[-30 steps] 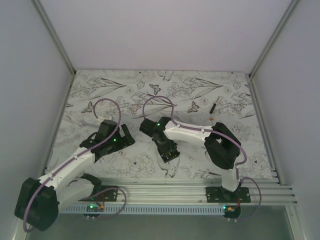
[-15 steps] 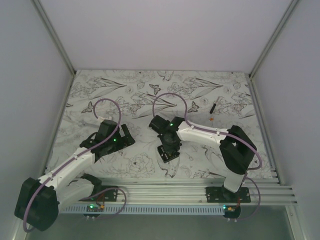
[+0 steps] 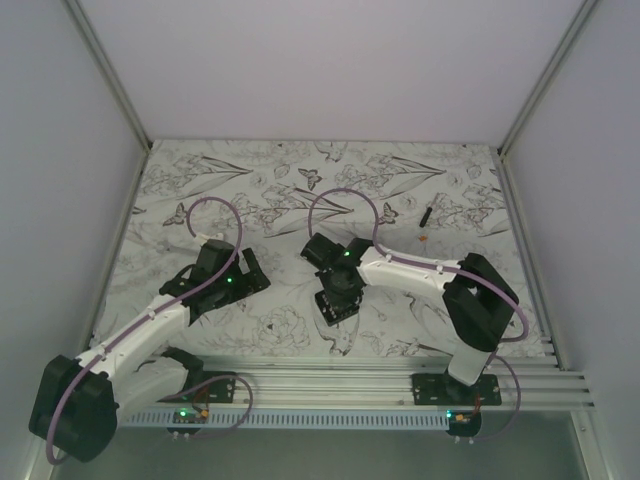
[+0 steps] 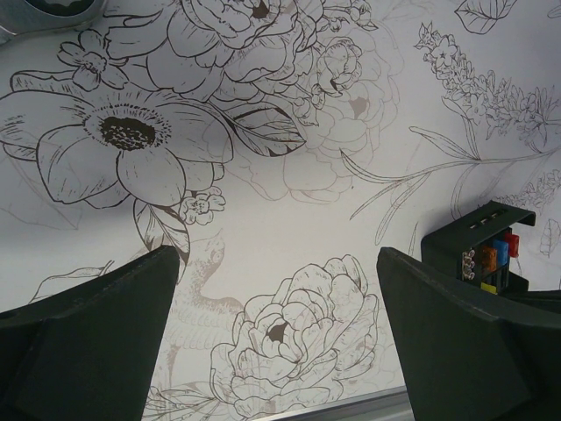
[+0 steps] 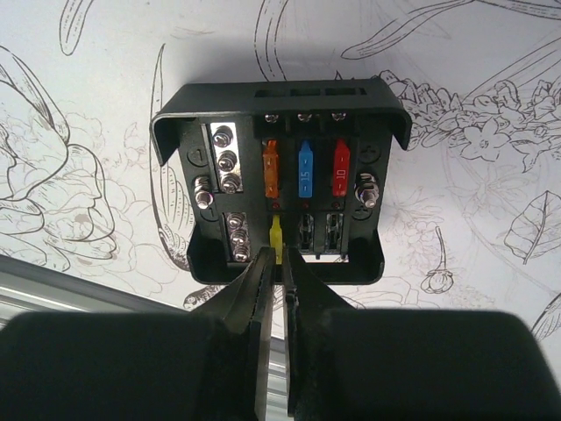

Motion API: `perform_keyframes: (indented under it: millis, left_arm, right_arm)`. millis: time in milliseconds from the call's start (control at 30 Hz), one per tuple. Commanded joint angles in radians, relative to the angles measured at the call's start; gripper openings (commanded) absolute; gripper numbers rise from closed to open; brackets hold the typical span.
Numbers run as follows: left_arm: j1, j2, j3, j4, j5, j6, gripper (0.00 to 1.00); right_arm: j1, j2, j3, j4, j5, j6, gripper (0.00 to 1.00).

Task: Snap on the fuse box
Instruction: Install the fuse at the fuse box base.

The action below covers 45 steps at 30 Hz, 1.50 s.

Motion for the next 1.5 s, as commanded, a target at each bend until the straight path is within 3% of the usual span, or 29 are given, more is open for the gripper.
perform_keyframes:
  millis: [0,200,667,1333,1467]
  left_arm:
    - [0.006,-0.006,-0.013,-0.022,0.004,-0.005,1.00]
    - [0.005,-0.005,-0.012,-0.023,0.003,-0.005,1.00]
    - [0.005,-0.005,-0.013,-0.024,0.003,-0.005,1.00]
    - [0.006,-0.011,-0.015,-0.023,0.004,-0.007,1.00]
    - [0.005,-0.014,-0.016,-0.024,0.004,-0.007,1.00]
  right_arm:
    - [-0.010,-0.012,-0.015,0.022,-0.005,0.017,0.11]
    - [-0.009,0.023,-0.024,0.024,-0.020,0.017,0.00]
    - [0.034,0.200,-0.029,-0.032,-0.010,0.020,0.00]
    - [0.064,0.382,-0.005,0.153,-0.038,0.036,0.00]
    - [0.066,0.340,-0.023,0.134,-0.019,0.039,0.00]
